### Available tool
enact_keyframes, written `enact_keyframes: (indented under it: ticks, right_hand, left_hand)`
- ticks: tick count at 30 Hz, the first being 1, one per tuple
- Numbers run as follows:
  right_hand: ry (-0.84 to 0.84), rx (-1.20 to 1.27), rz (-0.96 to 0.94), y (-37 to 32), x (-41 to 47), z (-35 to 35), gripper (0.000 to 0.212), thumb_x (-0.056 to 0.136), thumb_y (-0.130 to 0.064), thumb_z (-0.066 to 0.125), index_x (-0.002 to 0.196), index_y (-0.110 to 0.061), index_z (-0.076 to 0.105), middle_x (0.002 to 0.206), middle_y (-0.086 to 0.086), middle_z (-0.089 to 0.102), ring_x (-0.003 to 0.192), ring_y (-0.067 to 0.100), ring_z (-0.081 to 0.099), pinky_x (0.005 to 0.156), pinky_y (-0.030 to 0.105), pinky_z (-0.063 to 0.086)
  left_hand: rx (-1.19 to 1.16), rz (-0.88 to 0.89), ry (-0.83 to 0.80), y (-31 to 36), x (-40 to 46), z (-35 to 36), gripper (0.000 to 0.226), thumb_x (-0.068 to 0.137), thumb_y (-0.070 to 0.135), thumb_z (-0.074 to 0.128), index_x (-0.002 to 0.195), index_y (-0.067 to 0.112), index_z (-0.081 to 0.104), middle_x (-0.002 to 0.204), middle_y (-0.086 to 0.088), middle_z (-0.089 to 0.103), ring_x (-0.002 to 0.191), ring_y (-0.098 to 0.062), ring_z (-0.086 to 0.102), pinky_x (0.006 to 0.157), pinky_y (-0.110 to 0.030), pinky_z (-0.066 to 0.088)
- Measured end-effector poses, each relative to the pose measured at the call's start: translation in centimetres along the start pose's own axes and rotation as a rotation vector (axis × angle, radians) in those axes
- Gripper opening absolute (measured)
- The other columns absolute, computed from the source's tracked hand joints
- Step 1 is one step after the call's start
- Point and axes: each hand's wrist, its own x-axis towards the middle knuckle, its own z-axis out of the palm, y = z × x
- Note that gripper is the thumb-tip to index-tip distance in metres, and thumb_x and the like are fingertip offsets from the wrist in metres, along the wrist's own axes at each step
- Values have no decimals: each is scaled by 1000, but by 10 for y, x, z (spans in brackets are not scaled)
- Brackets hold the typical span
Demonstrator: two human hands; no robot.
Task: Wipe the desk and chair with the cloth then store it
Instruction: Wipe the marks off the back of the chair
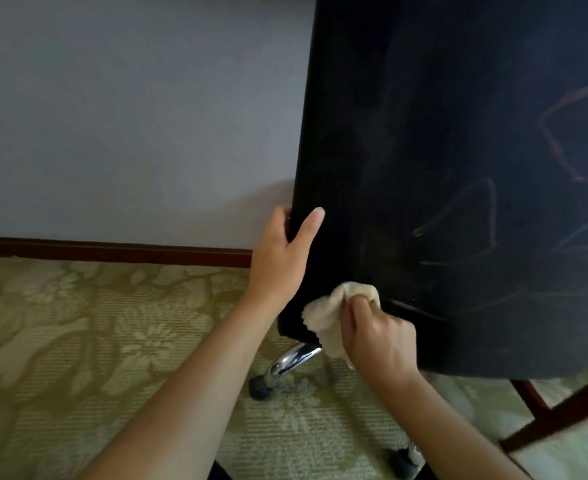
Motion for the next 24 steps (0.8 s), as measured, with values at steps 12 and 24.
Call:
enact_keyframes:
  ticks: [12,24]
  right_hand:
    - [299,68,92,-16,125,-103,20,95,-22,50,77,-14,51,50,1,45,36,24,39,50,26,24]
    - [202,-14,70,-8,73,-72,18,90,-21,67,76,-13,58,47,4,54,35,30,52,47,20,17]
  left_hand:
    - [-123,-1,-13,-1,1,2,32,97,54,53,114,27,59,99,8,70,85,-5,69,68,-25,52]
    - [-82,9,6,2,-8,7,25,95,57,53,107,35,57,99,15,68,89,5,65,77,-26,54]
